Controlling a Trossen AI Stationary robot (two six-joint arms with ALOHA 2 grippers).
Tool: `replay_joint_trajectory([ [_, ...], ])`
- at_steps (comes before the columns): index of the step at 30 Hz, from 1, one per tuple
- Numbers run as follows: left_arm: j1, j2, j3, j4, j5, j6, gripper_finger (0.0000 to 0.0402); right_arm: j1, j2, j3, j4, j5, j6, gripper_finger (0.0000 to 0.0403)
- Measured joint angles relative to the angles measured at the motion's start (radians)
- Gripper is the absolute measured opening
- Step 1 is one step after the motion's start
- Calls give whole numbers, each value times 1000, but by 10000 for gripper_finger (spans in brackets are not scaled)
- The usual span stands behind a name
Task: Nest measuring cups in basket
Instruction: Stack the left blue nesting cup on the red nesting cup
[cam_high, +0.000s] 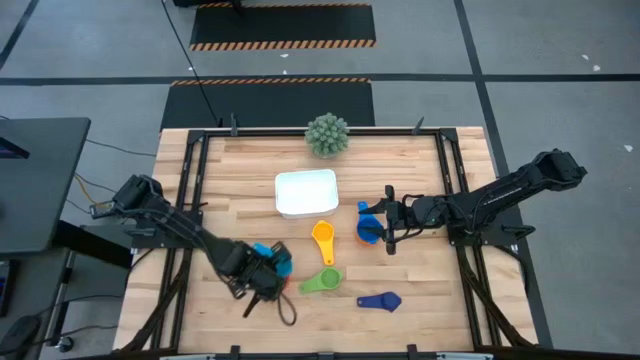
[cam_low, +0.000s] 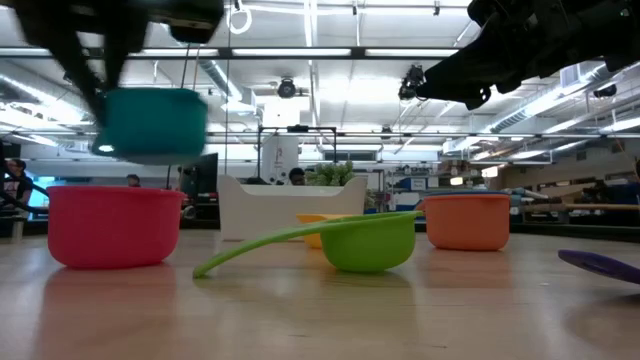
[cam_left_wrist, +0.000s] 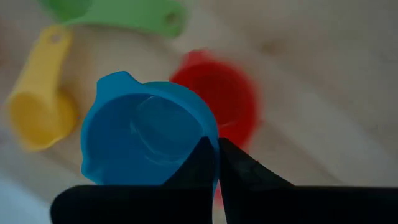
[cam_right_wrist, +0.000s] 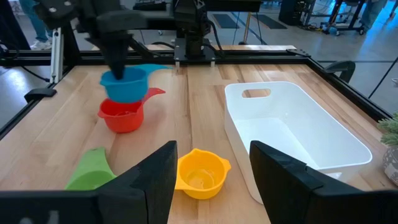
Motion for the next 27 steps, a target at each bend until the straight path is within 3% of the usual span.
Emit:
replay_joint_trajectory([
  [10, -52, 10, -34, 26, 37, -5, 12, 0, 0, 0, 9, 1, 0, 209],
  [15, -47, 16, -74, 71, -40, 6, 12, 0, 0, 0, 12, 1, -1, 209],
  [27, -45, 20, -74, 109, 45, -15, 13, 0, 0, 0, 21, 1, -4, 209],
])
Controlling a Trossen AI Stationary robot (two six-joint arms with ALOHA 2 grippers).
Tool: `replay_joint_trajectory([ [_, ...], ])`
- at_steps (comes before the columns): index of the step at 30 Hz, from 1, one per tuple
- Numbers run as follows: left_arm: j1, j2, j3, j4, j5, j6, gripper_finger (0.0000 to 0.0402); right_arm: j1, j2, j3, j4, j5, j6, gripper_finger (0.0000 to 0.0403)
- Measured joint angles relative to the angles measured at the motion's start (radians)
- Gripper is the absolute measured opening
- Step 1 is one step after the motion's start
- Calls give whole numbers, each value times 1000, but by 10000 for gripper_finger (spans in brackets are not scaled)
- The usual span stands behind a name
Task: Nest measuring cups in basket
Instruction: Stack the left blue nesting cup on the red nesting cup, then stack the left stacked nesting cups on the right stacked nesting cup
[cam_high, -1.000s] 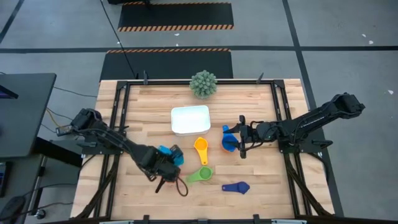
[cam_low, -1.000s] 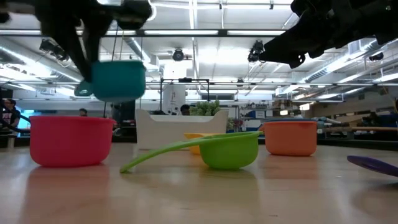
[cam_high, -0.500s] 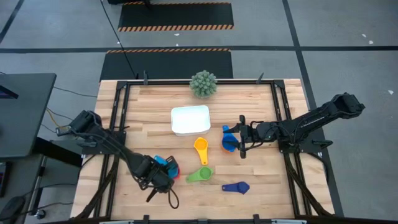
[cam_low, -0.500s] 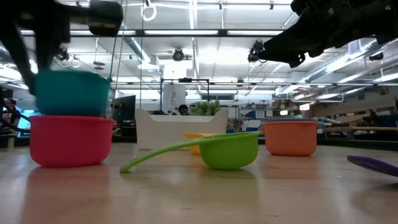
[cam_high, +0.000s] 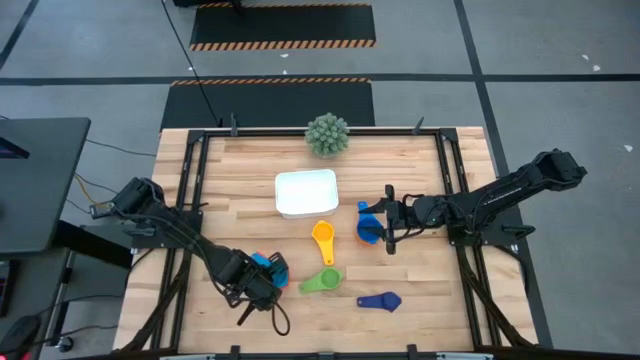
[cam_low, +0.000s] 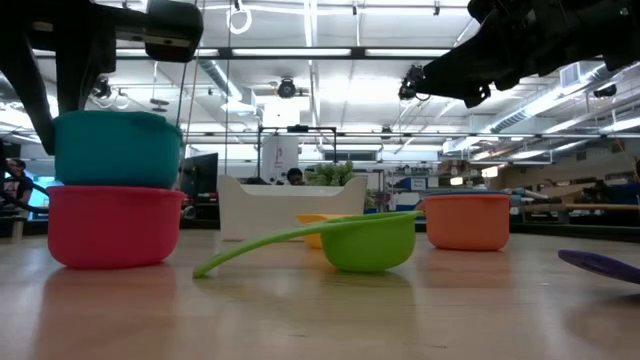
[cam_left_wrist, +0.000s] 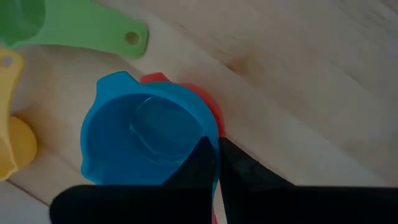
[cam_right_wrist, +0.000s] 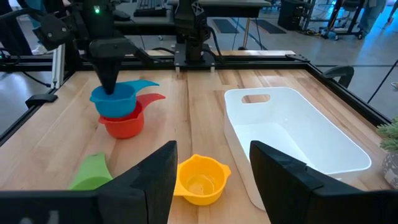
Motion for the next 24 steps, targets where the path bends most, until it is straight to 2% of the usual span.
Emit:
replay_joint_trajectory([
  [8, 17, 11, -2, -9, 25, -25, 16, 0, 0, 0, 0, 0, -1, 209],
  [17, 20, 11, -2, -7, 56, -22, 69, 0, 0, 0, 0, -1, 0, 209],
  [21, 20, 11, -2, -10, 58, -25, 76, 0, 0, 0, -1, -1, 0, 209],
  [24, 21, -3, -2, -58, 19, -52, 77, 0, 0, 0, -1, -1, 1, 209],
])
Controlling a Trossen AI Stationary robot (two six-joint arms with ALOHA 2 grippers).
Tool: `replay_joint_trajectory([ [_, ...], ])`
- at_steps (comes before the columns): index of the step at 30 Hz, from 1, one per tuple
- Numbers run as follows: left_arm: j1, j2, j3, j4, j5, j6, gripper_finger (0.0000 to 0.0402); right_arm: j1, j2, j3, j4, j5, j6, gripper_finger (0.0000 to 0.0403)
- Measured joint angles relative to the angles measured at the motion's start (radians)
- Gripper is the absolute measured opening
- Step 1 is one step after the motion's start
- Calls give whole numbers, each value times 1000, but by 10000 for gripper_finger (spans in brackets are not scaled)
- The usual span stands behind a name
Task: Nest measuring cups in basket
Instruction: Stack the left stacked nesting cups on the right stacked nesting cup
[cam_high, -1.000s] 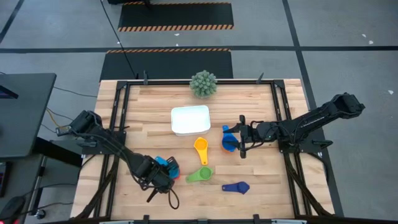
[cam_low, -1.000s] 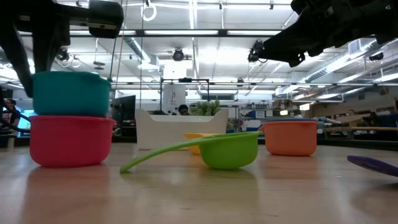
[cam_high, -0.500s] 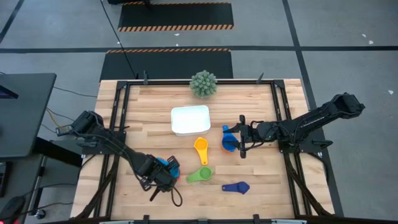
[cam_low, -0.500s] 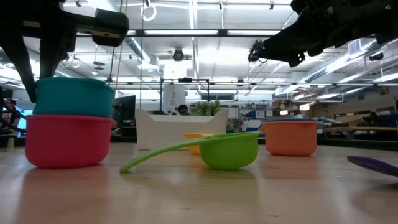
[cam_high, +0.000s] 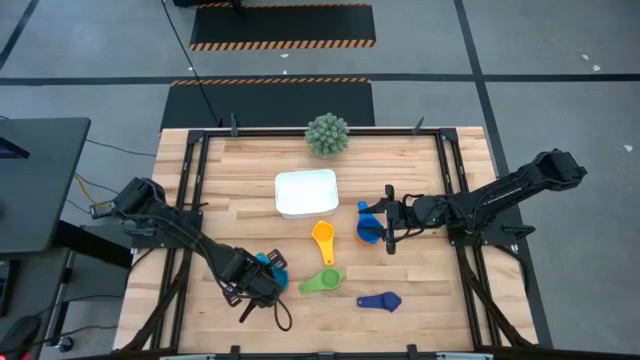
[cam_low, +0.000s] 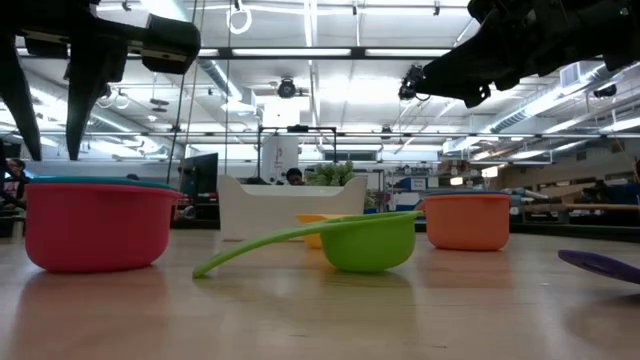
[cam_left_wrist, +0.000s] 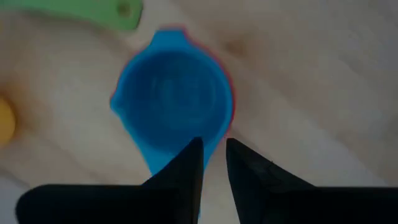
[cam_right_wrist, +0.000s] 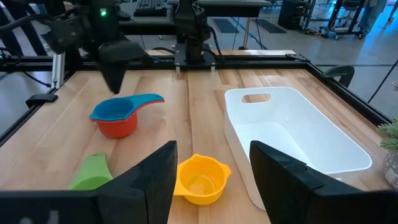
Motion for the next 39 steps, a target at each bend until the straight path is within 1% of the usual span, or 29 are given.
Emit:
replay_joint_trajectory([
  [3, 18, -9, 0, -57, -40, -63, 78, 0, 0, 0, 0, 0, 0, 209],
  [5, 43, -15, 0, -56, -43, -102, 78, 0, 0, 0, 1, 0, 0, 209],
  [7, 67, -16, 0, -52, -9, -107, 80, 0, 0, 0, 2, 0, 0, 209],
  [9, 90, -16, 0, -43, 29, -108, 92, 0, 0, 0, 2, 0, 0, 209],
  [12, 124, -7, 1, -56, 55, -108, 125, 0, 0, 0, 2, -5, 0, 209],
  [19, 176, -5, -2, -46, 55, -122, 217, 0, 0, 0, -4, -6, -2, 209],
  [23, 180, 3, -48, 0, 92, -120, 247, 0, 0, 0, -5, -7, -5, 209],
  [26, 179, 6, -94, 32, 107, -119, 257, 0, 0, 0, -5, -7, -6, 209],
  [30, 179, 6, -122, 65, 107, -96, 259, 0, 0, 0, -2, -7, -8, 209],
  [34, 179, 6, -120, 69, 107, -93, 259, 0, 0, 0, 0, -7, -8, 209],
  [39, 176, 6, -76, 35, 105, -99, 259, 0, 0, 0, 2, -7, -7, 209],
])
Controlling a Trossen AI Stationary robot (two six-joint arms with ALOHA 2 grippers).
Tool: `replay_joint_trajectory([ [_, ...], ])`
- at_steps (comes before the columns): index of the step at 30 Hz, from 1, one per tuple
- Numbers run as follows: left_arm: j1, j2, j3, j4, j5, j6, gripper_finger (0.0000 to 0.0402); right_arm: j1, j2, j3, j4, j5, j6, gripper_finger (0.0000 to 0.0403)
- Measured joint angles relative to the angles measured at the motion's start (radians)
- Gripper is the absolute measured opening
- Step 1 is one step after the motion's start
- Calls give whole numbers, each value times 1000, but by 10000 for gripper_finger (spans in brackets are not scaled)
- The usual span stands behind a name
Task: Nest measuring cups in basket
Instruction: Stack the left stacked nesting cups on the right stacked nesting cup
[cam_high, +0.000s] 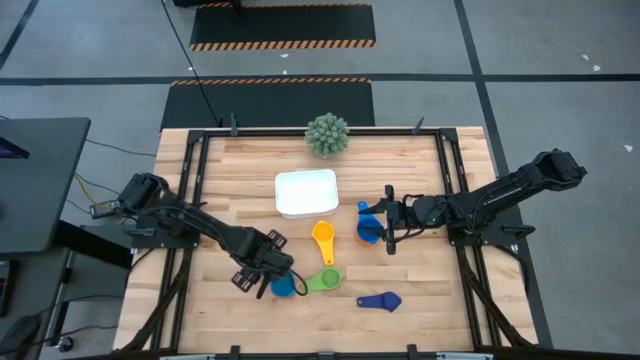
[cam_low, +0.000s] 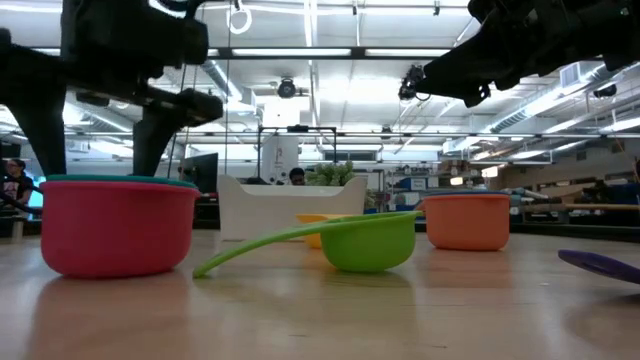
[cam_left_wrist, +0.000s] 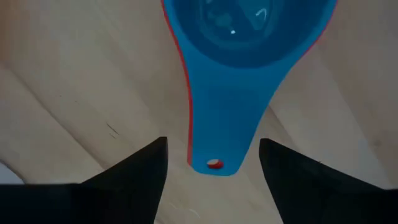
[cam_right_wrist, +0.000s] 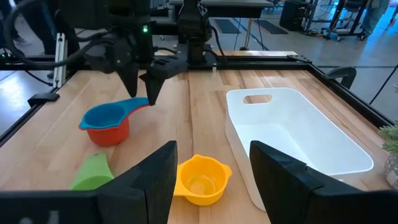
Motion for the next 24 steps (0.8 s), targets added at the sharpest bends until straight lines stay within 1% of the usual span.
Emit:
replay_joint_trajectory([
  [6, -7, 0, 19, 5, 0, 8, 259, 0, 0, 0, 0, 0, 5, 209],
  [15, -7, 0, -19, 114, 53, -1, 259, 0, 0, 0, 1, 0, 7, 209],
  [24, -7, 0, -74, 205, 41, 0, 258, 0, 0, 0, 1, 0, 7, 209],
])
